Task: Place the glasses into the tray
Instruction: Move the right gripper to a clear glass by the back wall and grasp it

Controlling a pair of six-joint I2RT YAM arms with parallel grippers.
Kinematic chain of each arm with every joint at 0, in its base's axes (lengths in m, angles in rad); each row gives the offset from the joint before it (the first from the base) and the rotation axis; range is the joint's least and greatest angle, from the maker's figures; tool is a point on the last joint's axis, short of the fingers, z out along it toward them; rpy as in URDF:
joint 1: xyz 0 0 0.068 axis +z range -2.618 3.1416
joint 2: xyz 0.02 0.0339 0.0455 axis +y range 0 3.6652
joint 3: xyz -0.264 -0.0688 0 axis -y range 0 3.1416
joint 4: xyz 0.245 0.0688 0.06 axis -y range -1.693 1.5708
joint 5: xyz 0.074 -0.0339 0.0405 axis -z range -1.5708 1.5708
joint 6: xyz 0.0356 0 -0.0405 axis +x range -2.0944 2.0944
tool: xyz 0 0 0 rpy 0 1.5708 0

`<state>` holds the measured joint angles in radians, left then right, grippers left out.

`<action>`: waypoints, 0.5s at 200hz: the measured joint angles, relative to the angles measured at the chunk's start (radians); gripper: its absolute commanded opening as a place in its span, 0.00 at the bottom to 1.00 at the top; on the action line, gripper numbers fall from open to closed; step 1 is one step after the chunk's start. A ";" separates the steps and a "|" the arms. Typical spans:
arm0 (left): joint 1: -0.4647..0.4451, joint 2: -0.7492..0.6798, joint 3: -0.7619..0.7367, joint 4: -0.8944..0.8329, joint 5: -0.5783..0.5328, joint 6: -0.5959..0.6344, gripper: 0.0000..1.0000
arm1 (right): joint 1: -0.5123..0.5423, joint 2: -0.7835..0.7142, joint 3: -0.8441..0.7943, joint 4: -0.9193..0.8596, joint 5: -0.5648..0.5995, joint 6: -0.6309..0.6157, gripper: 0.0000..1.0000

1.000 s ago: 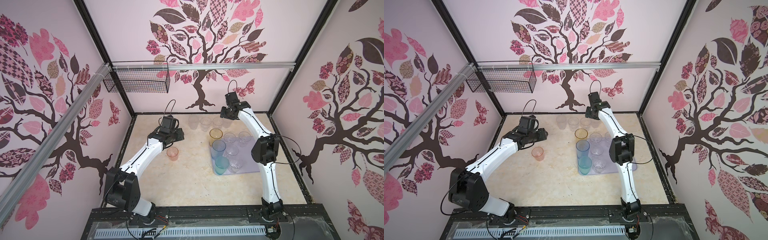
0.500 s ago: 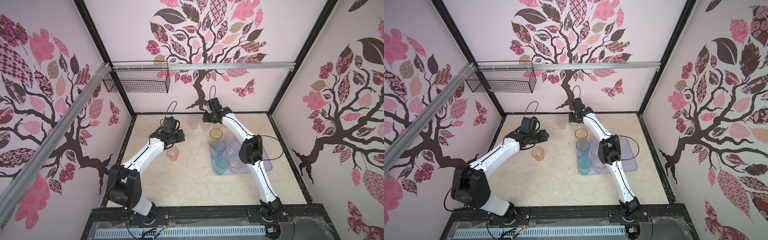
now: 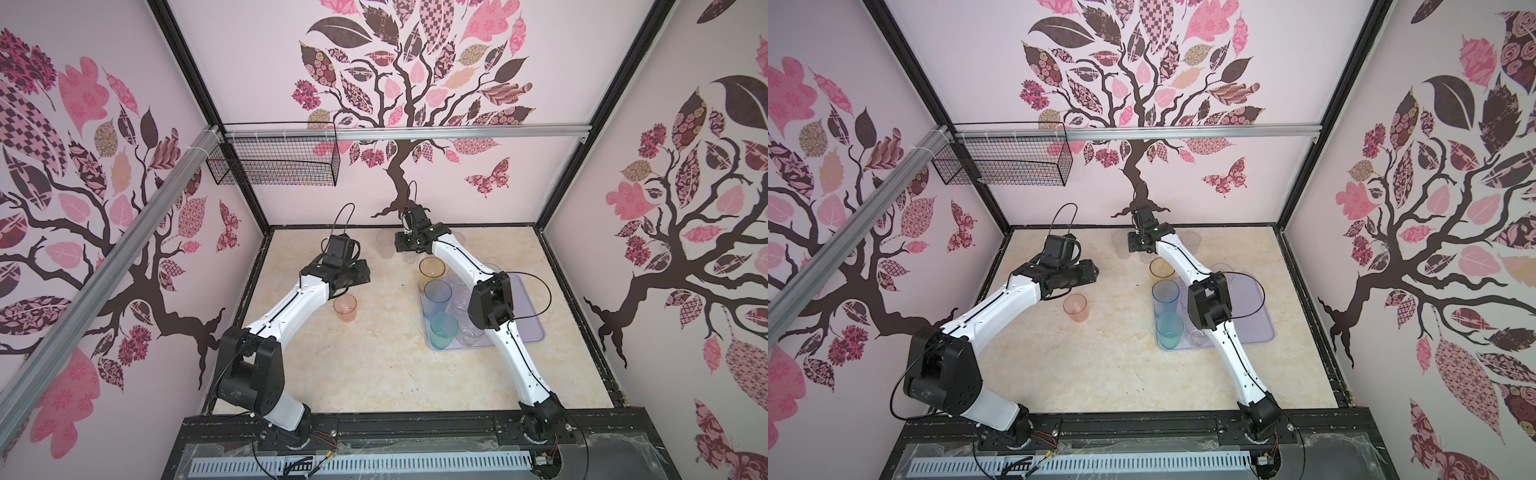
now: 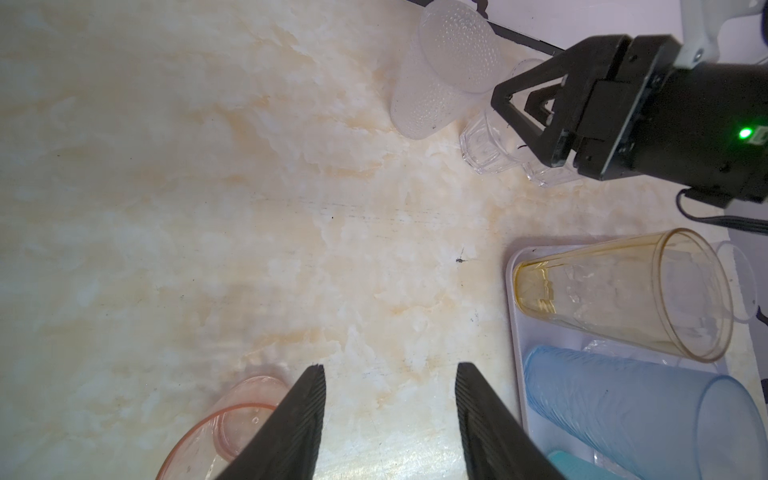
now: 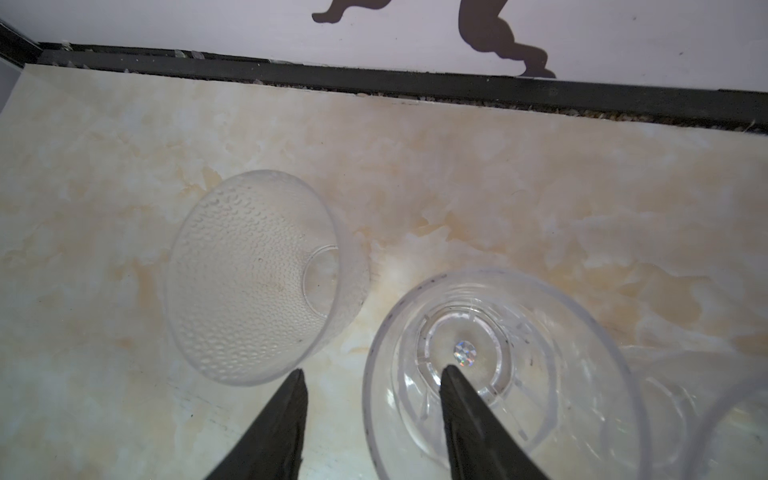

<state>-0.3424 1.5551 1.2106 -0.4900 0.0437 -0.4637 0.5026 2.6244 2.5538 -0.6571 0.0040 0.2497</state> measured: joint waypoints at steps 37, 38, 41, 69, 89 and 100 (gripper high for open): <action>-0.002 0.004 -0.001 0.002 0.003 0.000 0.54 | 0.000 0.023 0.000 0.006 0.006 -0.013 0.50; -0.002 0.004 -0.001 0.002 0.003 0.000 0.54 | 0.000 0.024 0.000 0.006 0.006 -0.012 0.50; -0.002 0.003 -0.001 0.002 0.003 0.000 0.54 | 0.000 0.024 0.000 0.006 0.007 -0.013 0.49; -0.003 0.003 -0.001 0.002 0.003 0.001 0.54 | 0.005 0.024 0.000 0.017 0.011 -0.019 0.42; -0.003 0.003 -0.001 0.002 0.003 0.000 0.54 | 0.009 0.024 0.000 0.019 0.016 -0.023 0.35; -0.003 0.003 -0.001 0.002 0.003 0.001 0.54 | 0.011 0.024 0.000 0.020 0.021 -0.025 0.31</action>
<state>-0.3458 1.5585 1.2095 -0.4881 0.0467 -0.4629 0.5140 2.6484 2.5538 -0.6369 0.0250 0.2249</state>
